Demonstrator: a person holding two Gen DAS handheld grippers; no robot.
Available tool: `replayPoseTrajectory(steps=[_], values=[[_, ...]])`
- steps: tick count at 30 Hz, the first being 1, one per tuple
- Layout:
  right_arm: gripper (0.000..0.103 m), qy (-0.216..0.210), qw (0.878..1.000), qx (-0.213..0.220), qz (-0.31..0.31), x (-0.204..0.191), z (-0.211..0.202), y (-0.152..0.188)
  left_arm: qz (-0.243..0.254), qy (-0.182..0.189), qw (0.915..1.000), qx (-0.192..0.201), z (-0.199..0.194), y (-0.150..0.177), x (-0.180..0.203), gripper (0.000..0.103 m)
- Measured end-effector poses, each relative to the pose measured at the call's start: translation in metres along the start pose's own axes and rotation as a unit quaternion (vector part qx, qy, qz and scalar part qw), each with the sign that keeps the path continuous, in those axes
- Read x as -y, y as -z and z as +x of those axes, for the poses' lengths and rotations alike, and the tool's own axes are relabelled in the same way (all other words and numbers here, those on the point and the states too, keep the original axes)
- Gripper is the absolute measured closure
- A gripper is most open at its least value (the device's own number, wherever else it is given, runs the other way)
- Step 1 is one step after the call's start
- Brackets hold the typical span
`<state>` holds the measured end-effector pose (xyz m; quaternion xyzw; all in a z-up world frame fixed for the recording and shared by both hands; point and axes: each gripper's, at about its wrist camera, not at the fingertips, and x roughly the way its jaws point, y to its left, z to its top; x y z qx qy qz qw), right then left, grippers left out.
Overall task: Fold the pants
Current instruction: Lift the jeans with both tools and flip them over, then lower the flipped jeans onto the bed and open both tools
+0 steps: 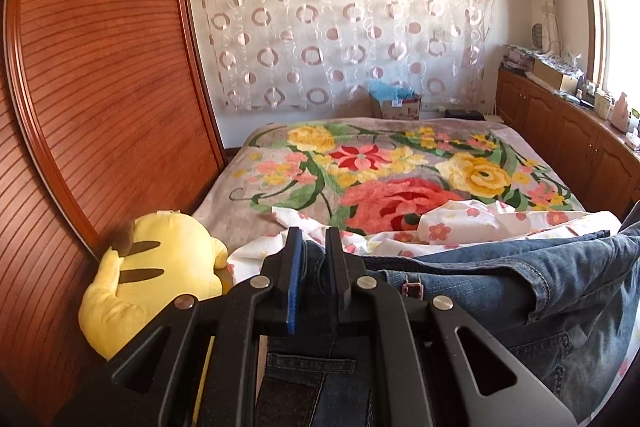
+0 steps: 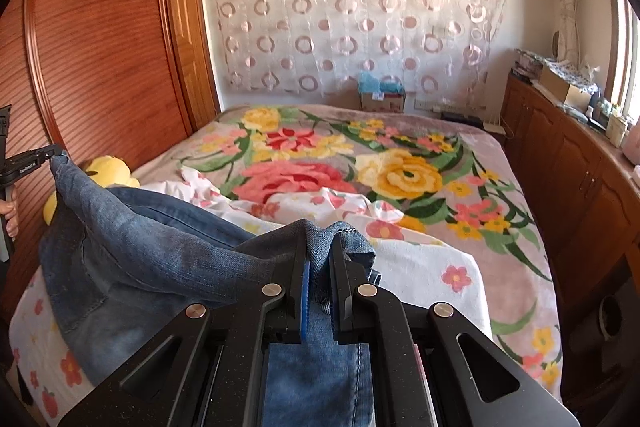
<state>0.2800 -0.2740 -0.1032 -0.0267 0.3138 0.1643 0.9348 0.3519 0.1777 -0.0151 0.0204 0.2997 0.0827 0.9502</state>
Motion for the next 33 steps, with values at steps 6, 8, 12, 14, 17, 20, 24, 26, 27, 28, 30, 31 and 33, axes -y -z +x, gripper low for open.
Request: replayPoseTrajectory(steps=[6, 8, 12, 14, 17, 20, 24, 26, 27, 28, 30, 31, 33], values=[[0.094, 0.009, 0.999, -0.037, 0.014, 0.003, 0.040, -0.003, 0.000, -0.008, 0.9996, -0.028, 0.028, 0.007, 0.001, 0.090], [0.083, 0.029, 0.998, -0.045, 0.018, 0.002, 0.046, -0.013, -0.003, -0.005, 0.9995, -0.031, 0.029, 0.010, 0.001, 0.090], [0.063, 0.052, 0.998, -0.036, 0.028, 0.002, 0.045, -0.022, -0.013, 0.014, 0.9989, -0.043, 0.029, 0.011, -0.002, 0.083], [0.062, 0.051, 0.998, -0.035, 0.026, -0.003, 0.042, -0.023, -0.011, 0.020, 0.9988, -0.044, 0.025, 0.012, 0.000, 0.072], [0.059, 0.055, 0.998, -0.035, 0.013, -0.009, 0.040, -0.018, -0.006, 0.047, 0.9973, -0.057, 0.020, 0.017, 0.008, 0.055], [0.057, 0.051, 0.998, -0.045, 0.011, -0.004, 0.044, -0.013, -0.002, 0.073, 0.9948, -0.071, 0.015, 0.023, 0.021, 0.045], [0.057, 0.040, 0.997, -0.064, 0.015, 0.005, 0.047, -0.009, 0.009, 0.119, 0.9895, -0.082, 0.007, 0.036, 0.047, 0.025], [0.057, 0.038, 0.996, -0.074, 0.011, 0.005, 0.050, -0.009, 0.017, 0.134, 0.9868, -0.089, 0.002, 0.044, 0.061, 0.025], [0.057, 0.036, 0.996, -0.078, 0.009, 0.006, 0.053, -0.011, 0.020, 0.139, 0.9861, -0.090, -0.001, 0.049, 0.067, 0.025], [0.057, 0.034, 0.996, -0.082, 0.006, 0.006, 0.056, -0.012, 0.023, 0.141, 0.9857, -0.090, -0.003, 0.053, 0.073, 0.025], [0.057, 0.033, 0.996, -0.085, 0.004, 0.010, 0.063, -0.019, 0.031, 0.142, 0.9849, -0.094, -0.006, 0.058, 0.079, 0.025], [0.057, 0.028, 0.996, -0.087, 0.004, 0.011, 0.067, -0.022, 0.035, 0.141, 0.9846, -0.097, -0.007, 0.061, 0.082, 0.025], [0.057, 0.024, 0.996, -0.091, 0.003, 0.016, 0.075, -0.028, 0.042, 0.138, 0.9844, -0.101, -0.008, 0.065, 0.085, 0.025]])
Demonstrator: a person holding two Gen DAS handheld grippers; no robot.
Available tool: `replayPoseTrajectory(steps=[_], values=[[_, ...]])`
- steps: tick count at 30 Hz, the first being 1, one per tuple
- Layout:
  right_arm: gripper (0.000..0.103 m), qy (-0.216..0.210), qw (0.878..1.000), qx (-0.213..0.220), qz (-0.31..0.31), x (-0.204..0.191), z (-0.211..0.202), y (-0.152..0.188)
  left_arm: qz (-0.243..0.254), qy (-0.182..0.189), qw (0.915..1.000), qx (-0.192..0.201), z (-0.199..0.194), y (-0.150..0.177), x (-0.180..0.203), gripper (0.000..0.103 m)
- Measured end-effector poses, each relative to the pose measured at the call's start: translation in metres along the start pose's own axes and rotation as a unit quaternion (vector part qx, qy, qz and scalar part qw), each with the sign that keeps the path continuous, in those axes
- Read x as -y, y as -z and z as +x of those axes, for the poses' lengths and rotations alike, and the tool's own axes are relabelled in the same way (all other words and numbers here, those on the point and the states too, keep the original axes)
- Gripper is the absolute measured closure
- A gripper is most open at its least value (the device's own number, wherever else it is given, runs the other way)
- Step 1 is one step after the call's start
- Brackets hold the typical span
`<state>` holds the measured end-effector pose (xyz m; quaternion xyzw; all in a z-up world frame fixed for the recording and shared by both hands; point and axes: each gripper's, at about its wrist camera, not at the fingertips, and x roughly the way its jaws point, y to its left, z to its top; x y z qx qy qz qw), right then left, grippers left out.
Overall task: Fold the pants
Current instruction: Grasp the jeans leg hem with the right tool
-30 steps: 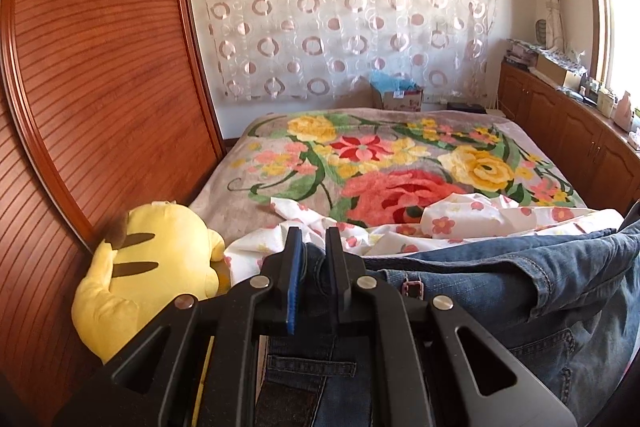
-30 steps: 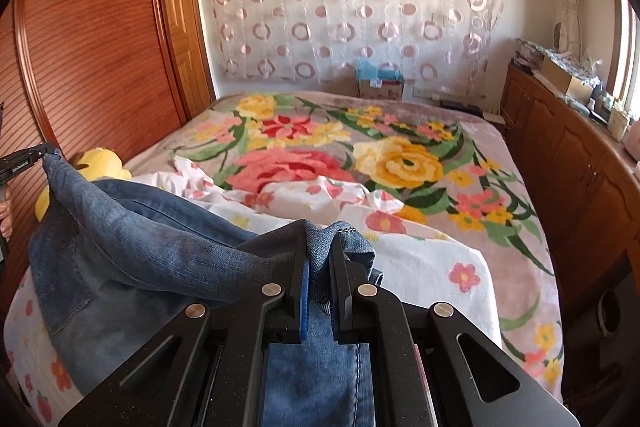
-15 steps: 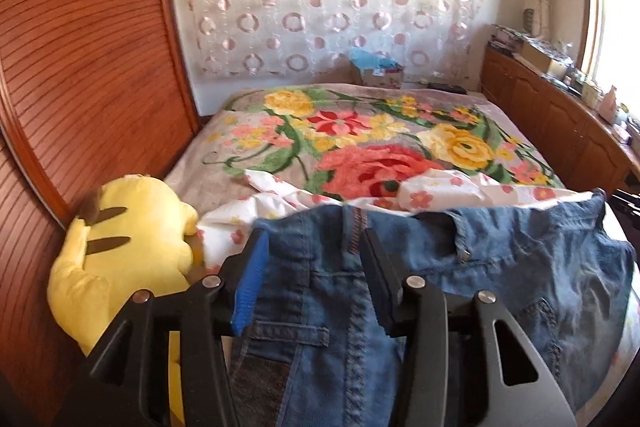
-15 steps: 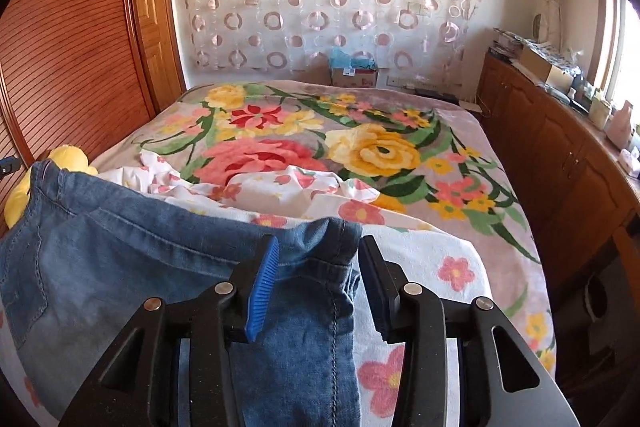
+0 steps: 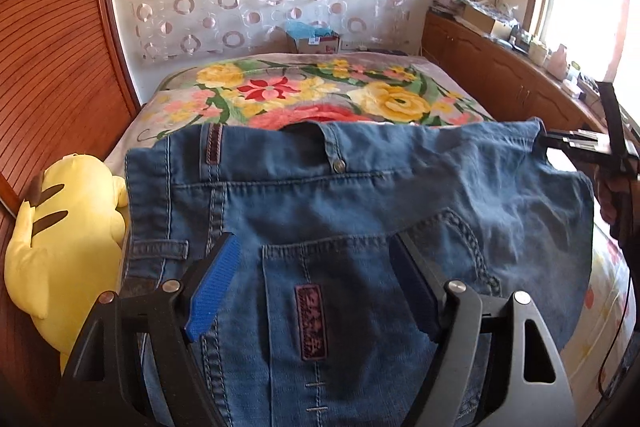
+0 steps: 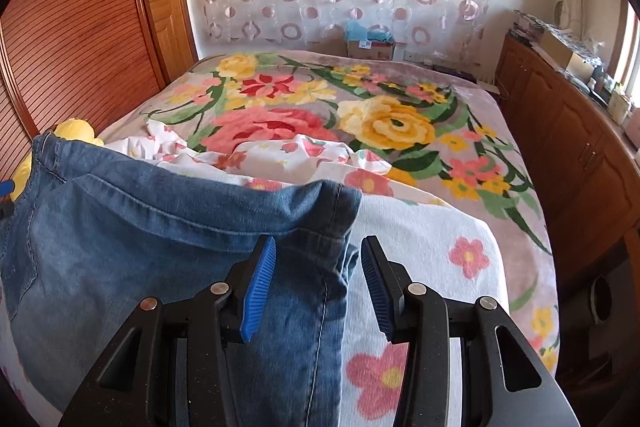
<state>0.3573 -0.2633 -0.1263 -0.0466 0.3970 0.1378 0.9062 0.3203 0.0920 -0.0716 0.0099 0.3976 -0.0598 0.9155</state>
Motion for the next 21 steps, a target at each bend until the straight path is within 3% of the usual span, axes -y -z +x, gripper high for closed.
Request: replayPoseTrajectory(steps=[4, 5, 6, 9, 11, 16, 18, 21], values=[[0.057, -0.018, 1.000, -0.014, 0.003, 0.008, 0.015, -0.009, 0.002, -0.013, 0.9998, -0.012, 0.005, 0.006, -0.003, 0.025], [0.063, -0.026, 1.000, -0.016, 0.005, 0.010, 0.018, -0.010, 0.001, -0.015, 0.9998, -0.014, 0.006, 0.008, -0.004, 0.025], [0.087, -0.037, 0.999, -0.018, 0.007, 0.013, 0.020, -0.011, 0.000, -0.015, 0.9998, -0.015, 0.006, 0.009, -0.005, 0.025], [0.098, -0.045, 0.999, -0.020, 0.021, 0.025, 0.024, -0.015, 0.000, -0.018, 0.9997, -0.016, 0.006, 0.013, -0.006, 0.025], [0.098, -0.011, 0.999, -0.011, 0.040, 0.037, 0.023, -0.015, 0.002, -0.018, 0.9997, -0.016, 0.005, 0.016, -0.005, 0.025], [0.098, 0.007, 0.999, -0.017, 0.040, 0.036, 0.021, -0.011, 0.005, -0.012, 0.9998, -0.016, 0.000, 0.024, 0.003, 0.025], [0.083, 0.018, 0.999, -0.016, 0.037, 0.033, 0.012, -0.008, 0.006, -0.009, 0.9999, -0.013, -0.004, 0.026, 0.007, 0.025], [0.074, -0.002, 0.999, -0.001, 0.045, 0.026, -0.015, 0.010, 0.007, 0.002, 1.0000, -0.007, -0.013, 0.029, 0.013, 0.025]])
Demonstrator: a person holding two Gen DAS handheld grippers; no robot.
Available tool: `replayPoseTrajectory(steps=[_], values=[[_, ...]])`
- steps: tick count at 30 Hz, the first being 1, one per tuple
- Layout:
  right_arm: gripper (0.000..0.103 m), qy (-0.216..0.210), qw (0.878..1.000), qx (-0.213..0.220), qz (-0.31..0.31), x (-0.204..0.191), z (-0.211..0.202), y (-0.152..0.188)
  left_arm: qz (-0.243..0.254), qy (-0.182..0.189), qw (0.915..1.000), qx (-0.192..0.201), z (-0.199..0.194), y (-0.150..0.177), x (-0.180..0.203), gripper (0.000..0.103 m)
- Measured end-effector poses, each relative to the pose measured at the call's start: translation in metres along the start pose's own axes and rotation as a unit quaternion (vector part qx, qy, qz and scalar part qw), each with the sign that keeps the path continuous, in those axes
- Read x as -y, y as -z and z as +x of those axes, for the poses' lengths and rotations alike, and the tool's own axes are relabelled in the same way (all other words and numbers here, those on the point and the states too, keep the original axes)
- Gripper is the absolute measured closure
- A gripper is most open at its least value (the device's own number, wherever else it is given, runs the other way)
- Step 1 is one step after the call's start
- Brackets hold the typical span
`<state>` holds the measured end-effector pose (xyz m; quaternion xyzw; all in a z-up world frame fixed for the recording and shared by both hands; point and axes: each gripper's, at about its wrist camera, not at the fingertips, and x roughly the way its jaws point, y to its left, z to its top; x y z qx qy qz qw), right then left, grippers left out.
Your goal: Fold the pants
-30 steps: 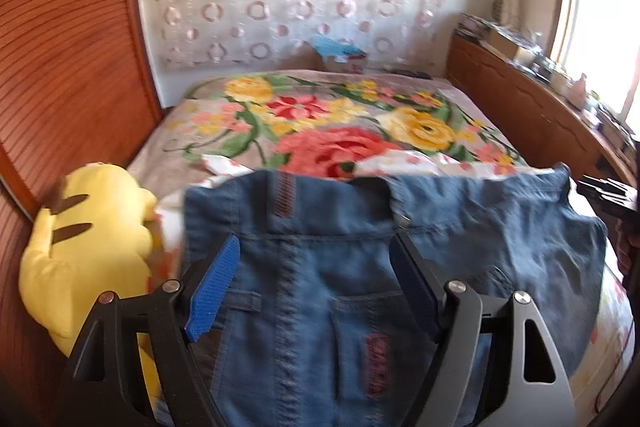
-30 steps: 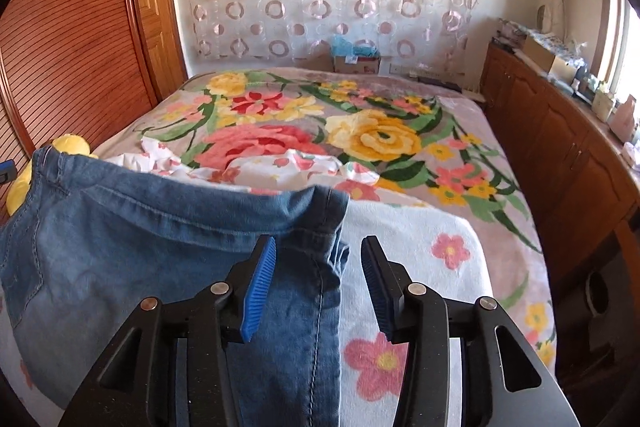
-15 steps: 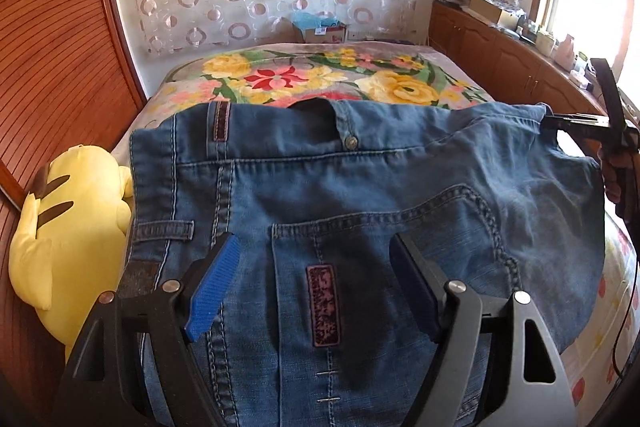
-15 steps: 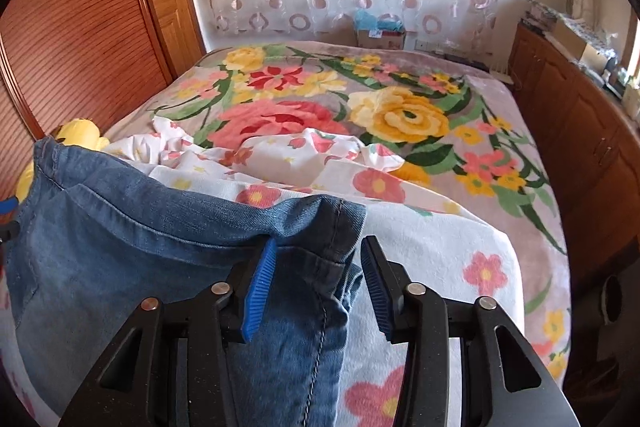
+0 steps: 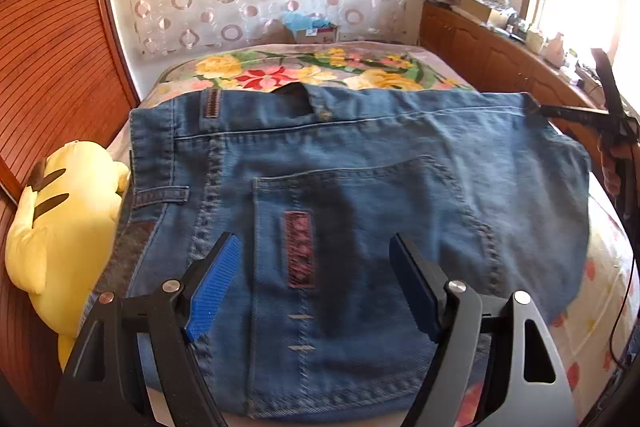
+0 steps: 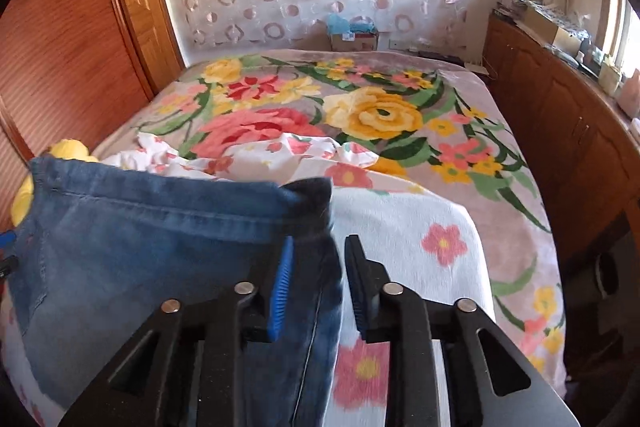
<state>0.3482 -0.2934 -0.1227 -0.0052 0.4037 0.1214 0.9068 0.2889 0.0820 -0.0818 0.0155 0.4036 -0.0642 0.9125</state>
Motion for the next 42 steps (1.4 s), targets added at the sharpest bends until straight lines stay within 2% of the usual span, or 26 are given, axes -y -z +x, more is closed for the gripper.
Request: replayPoseTrajectory(steps=[2, 6, 11, 15, 16, 17, 18, 20, 23, 26, 30, 33, 34, 37, 39, 42], values=[[0.071, -0.005, 1.000, 0.005, -0.008, -0.005, -0.020, 0.017, 0.004, 0.007, 1.0000, 0.002, -0.006, 0.004, 0.009, 0.025], [0.057, -0.018, 1.000, 0.008, -0.004, -0.002, -0.050, 0.050, 0.013, 0.022, 0.9997, 0.005, -0.013, 0.010, 0.027, 0.025], [0.057, -0.030, 0.999, -0.010, 0.006, 0.007, -0.060, 0.076, 0.024, 0.038, 0.9990, 0.004, -0.019, 0.017, 0.047, 0.025], [0.057, -0.036, 0.999, -0.029, 0.002, 0.003, -0.055, 0.078, 0.029, 0.040, 0.9987, 0.002, -0.021, 0.020, 0.057, 0.025], [0.058, -0.035, 0.999, -0.038, -0.001, 0.002, -0.051, 0.077, 0.030, 0.039, 0.9988, 0.001, -0.022, 0.021, 0.058, 0.025], [0.072, -0.036, 0.998, -0.044, -0.004, -0.004, -0.051, 0.078, 0.031, 0.038, 0.9988, 0.001, -0.023, 0.022, 0.058, 0.025], [0.091, -0.038, 0.998, -0.047, -0.010, -0.007, -0.051, 0.077, 0.030, 0.036, 0.9989, 0.001, -0.024, 0.023, 0.057, 0.025], [0.097, -0.058, 0.997, -0.041, -0.026, -0.019, -0.051, 0.069, 0.027, 0.034, 0.9990, 0.001, -0.026, 0.025, 0.055, 0.025], [0.098, -0.098, 0.995, -0.005, -0.036, -0.031, -0.057, 0.043, 0.022, 0.030, 0.9993, 0.000, -0.026, 0.028, 0.051, 0.025], [0.098, -0.111, 0.993, 0.023, -0.043, -0.045, -0.062, 0.018, 0.018, 0.031, 0.9994, -0.003, -0.024, 0.029, 0.050, 0.025], [0.098, -0.064, 0.996, 0.039, -0.051, -0.051, -0.053, 0.003, 0.018, 0.036, 0.9992, -0.007, -0.022, 0.032, 0.053, 0.025], [0.098, -0.020, 0.999, 0.015, -0.040, -0.040, -0.035, 0.008, 0.026, 0.038, 0.9989, -0.009, -0.022, 0.035, 0.058, 0.025], [0.098, -0.021, 0.999, 0.008, -0.032, -0.036, -0.032, 0.012, 0.026, 0.040, 0.9988, -0.010, -0.021, 0.035, 0.058, 0.025], [0.085, -0.032, 0.999, -0.009, -0.012, -0.025, -0.028, 0.028, 0.028, 0.043, 0.9986, -0.013, -0.018, 0.036, 0.061, 0.025], [0.071, -0.035, 0.999, -0.013, -0.004, -0.019, -0.034, 0.038, 0.029, 0.044, 0.9985, -0.013, -0.017, 0.036, 0.062, 0.025], [0.063, -0.042, 0.999, -0.015, 0.004, -0.009, -0.051, 0.050, 0.029, 0.045, 0.9984, -0.015, -0.016, 0.036, 0.063, 0.025]])
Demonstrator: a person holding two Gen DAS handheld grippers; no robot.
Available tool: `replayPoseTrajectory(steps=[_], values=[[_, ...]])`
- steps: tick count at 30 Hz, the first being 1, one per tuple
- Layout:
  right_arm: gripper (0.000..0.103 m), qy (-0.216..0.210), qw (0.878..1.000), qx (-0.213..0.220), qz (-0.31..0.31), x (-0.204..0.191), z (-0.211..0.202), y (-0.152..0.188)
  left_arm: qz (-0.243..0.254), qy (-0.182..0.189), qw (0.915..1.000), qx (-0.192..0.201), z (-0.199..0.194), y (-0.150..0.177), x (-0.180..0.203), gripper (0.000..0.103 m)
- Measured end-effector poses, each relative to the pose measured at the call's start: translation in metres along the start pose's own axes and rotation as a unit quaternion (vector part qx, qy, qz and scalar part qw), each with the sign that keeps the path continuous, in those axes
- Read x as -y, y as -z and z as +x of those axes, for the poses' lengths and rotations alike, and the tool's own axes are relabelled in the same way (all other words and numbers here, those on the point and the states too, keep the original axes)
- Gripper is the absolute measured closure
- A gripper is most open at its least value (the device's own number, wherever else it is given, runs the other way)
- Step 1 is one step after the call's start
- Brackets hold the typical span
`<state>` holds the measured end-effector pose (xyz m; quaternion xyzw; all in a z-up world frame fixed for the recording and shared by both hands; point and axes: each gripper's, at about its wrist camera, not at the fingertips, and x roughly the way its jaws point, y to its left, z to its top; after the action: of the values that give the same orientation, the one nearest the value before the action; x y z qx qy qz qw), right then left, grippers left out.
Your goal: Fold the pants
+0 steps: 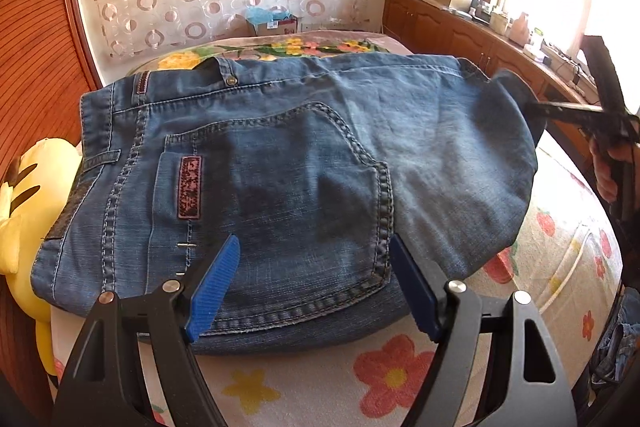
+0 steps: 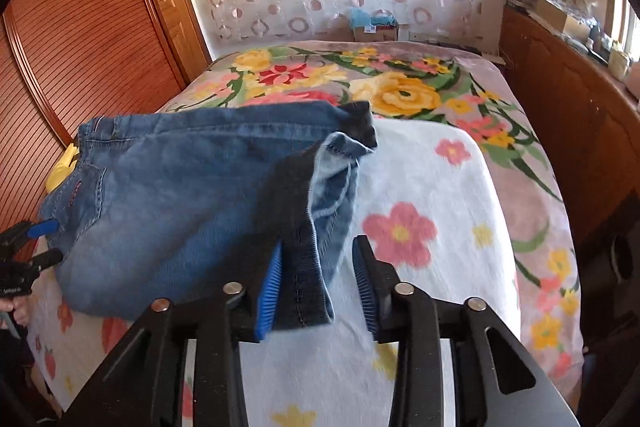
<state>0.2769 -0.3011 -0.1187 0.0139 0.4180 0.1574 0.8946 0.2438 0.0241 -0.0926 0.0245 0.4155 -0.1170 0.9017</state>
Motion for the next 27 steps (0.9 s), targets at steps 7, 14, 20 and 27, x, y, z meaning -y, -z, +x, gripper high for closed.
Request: replayPoseTrajectory(steps=[7, 14, 20, 27], values=[[0.054, -0.017, 0.999, -0.006, -0.036, -0.003, -0.022, 0.020, 0.006, 0.003, 1.0000, 0.000, 0.001, -0.001, 0.008, 0.025], [0.054, -0.025, 0.999, -0.026, -0.009, 0.009, 0.006, 0.011, 0.007, 0.001, 1.0000, -0.002, 0.000, 0.000, 0.008, 0.025], [0.064, -0.055, 0.998, -0.028, -0.015, 0.002, 0.016, 0.002, 0.004, -0.005, 1.0000, -0.005, -0.001, 0.002, 0.002, 0.025], [0.089, -0.087, 0.995, 0.005, -0.048, -0.018, -0.010, -0.032, -0.001, -0.010, 0.9999, 0.003, -0.009, 0.001, -0.006, 0.025]])
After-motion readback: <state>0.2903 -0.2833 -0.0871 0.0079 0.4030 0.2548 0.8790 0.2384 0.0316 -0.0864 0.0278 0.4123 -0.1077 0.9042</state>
